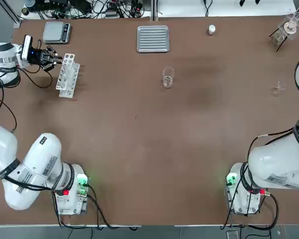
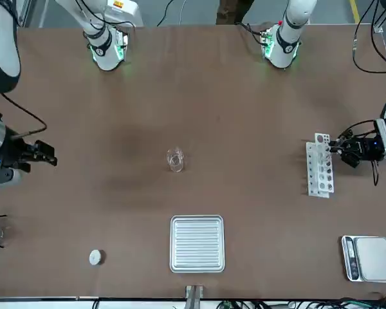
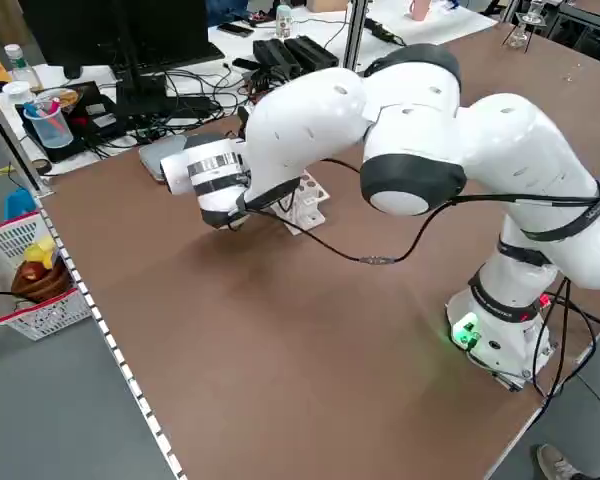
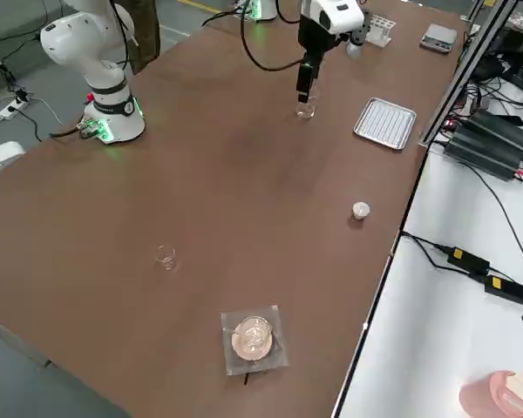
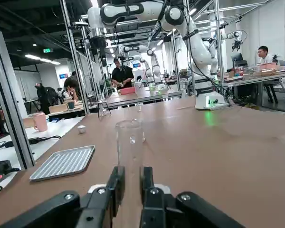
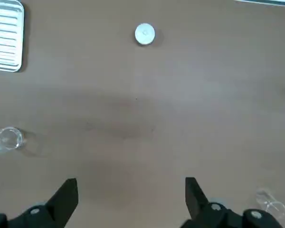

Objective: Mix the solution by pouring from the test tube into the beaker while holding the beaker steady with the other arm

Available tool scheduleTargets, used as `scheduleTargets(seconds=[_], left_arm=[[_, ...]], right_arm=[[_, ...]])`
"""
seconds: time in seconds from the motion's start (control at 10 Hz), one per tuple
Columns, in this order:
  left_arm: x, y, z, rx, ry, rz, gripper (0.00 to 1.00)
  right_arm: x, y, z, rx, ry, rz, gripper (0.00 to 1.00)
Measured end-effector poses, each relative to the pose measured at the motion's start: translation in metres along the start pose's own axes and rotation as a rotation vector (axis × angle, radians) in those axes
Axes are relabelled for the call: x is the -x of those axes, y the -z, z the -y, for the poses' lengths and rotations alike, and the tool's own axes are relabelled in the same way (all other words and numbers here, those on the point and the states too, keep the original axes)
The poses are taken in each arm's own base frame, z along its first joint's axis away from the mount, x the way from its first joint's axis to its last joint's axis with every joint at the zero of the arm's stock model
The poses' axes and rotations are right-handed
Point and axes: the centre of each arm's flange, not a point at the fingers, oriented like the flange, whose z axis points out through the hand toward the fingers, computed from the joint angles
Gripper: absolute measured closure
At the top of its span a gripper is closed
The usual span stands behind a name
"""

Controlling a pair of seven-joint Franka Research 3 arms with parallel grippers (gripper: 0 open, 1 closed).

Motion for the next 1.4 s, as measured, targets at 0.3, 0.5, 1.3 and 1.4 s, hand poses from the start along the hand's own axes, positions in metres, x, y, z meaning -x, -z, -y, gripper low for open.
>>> scheduleTargets(seconds=[0.3,0.5,1.3,1.4], left_arm=[[0.001,-0.001,0.000,-0.001,0.001,0.002,0.78],[0.002,-0.004,0.002,0.003,0.016,0.005,0.78],[0.013,-0.007,0.006,-0.012,0.085,-0.003,0.78],[0.021,-0.010,0.004,-0.014,0.094,-0.015,0.78]], right_arm=[[0.016,0.011,-0.024,0.013,-0.048,0.032,0.00],[0.023,0.023,-0.016,0.049,-0.052,0.028,0.00],[0.059,0.071,0.005,0.092,-0.027,-0.112,0.00],[0.062,0.077,0.007,0.091,-0.023,-0.117,0.00]])
